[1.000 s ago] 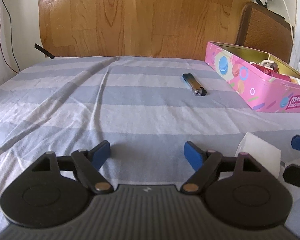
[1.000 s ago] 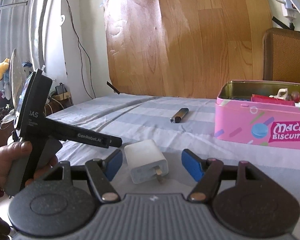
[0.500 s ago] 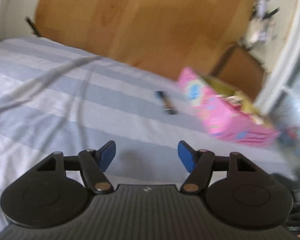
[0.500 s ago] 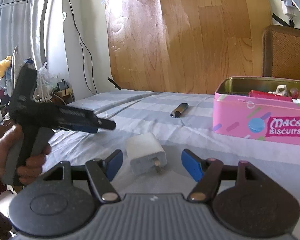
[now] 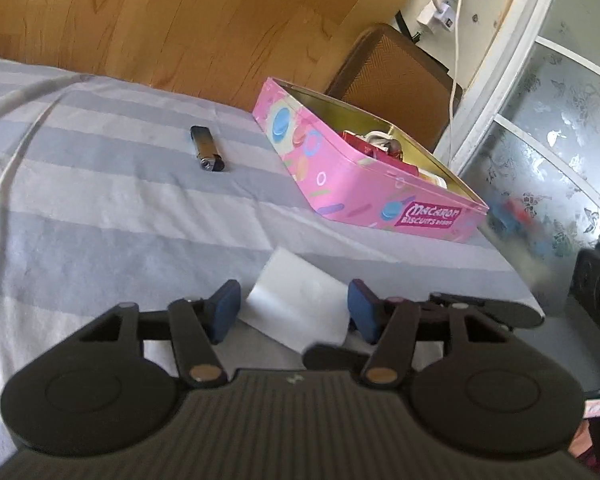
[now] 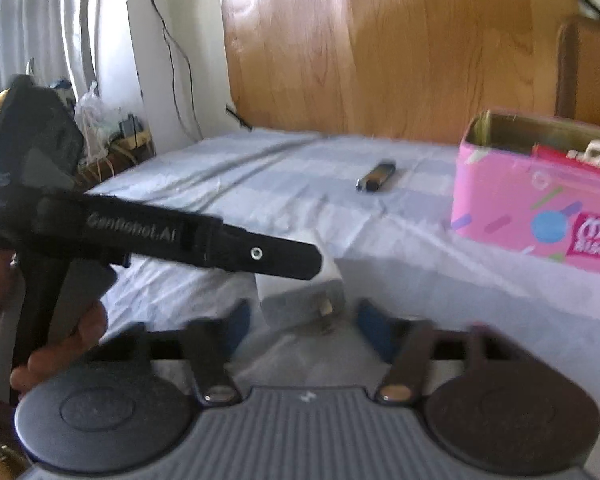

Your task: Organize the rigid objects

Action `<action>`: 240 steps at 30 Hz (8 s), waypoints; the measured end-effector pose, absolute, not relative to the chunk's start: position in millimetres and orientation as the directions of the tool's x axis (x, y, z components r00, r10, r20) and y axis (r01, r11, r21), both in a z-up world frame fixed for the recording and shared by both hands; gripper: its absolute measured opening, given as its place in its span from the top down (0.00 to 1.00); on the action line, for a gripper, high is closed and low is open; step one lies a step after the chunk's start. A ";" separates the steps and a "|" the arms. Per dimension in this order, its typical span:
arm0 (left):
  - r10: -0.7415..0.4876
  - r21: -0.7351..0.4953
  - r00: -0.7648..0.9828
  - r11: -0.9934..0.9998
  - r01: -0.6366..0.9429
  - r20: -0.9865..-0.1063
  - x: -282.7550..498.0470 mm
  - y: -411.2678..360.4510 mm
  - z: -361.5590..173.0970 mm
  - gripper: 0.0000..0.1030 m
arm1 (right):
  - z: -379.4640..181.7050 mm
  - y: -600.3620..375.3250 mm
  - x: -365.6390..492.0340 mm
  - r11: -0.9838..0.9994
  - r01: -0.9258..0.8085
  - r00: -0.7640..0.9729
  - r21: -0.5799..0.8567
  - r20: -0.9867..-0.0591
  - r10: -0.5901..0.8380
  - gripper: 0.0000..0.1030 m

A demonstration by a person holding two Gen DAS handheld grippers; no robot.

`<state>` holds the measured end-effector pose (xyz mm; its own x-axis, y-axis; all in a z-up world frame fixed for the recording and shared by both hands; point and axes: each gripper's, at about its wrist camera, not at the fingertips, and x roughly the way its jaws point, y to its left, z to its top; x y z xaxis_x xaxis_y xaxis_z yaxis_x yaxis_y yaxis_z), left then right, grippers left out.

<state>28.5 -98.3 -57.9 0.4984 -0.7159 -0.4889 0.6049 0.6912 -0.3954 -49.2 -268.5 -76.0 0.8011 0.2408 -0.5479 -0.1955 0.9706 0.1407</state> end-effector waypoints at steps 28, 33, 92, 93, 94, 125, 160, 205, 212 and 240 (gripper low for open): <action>-0.766 -0.336 0.382 0.592 0.733 -0.517 -31.4 -148.4 -58.1 0.41 | -77.6 -289.5 -128.5 0.996 -0.052 0.836 0.070 -0.542 0.082 0.51; -0.767 -0.335 0.391 0.595 0.730 -0.510 -35.0 -148.1 -59.6 0.42 | -78.2 -286.4 -131.7 0.997 -0.052 0.844 0.055 -0.532 0.073 0.54; -0.636 -0.181 0.579 0.738 0.650 -0.510 119.5 -293.4 16.8 0.35 | -38.3 -437.3 19.1 0.972 0.220 0.908 0.082 -0.380 -0.174 0.55; -0.636 -0.177 0.593 0.741 0.648 -0.493 115.3 -287.0 19.5 0.35 | -38.4 -440.4 14.3 0.968 0.225 0.913 0.109 -0.372 -0.170 0.55; -0.627 -0.158 0.614 0.750 0.643 -0.480 110.3 -280.5 22.5 0.35 | -37.5 -442.1 9.8 0.965 0.234 0.914 0.119 -0.365 -0.177 0.55; -0.267 -0.058 0.786 0.957 0.284 -0.558 83.7 -45.0 -49.1 0.34 | -60.3 -260.8 135.1 0.987 0.135 0.802 0.082 -0.594 -0.060 0.62; -0.478 -0.253 0.679 0.877 0.409 -0.557 66.4 -54.6 -44.7 0.28 | -67.5 -247.2 -94.1 0.990 -0.136 0.834 -0.046 -0.544 0.089 0.85; -0.834 -0.305 0.337 0.489 0.817 -0.436 56.2 -261.0 40.9 0.29 | 0.6 -375.5 -78.3 0.972 0.153 0.935 -0.177 -0.293 -0.200 0.69; -0.768 -0.242 0.422 0.580 0.778 -0.483 131.3 -332.5 36.5 0.27 | -1.6 -454.5 30.3 0.972 0.213 0.905 -0.099 -0.354 -0.235 0.73; -0.497 -0.050 0.748 0.845 0.532 -0.439 -22.8 -181.6 53.2 0.00 | 11.6 -381.2 -138.7 0.859 0.320 0.928 0.401 -0.316 -0.198 0.26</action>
<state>-22.8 -181.6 53.2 0.7481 -0.4972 -0.4395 0.5323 0.8451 -0.0498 -138.8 -381.2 11.6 0.9279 -0.1982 -0.3158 0.3198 0.8586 0.4008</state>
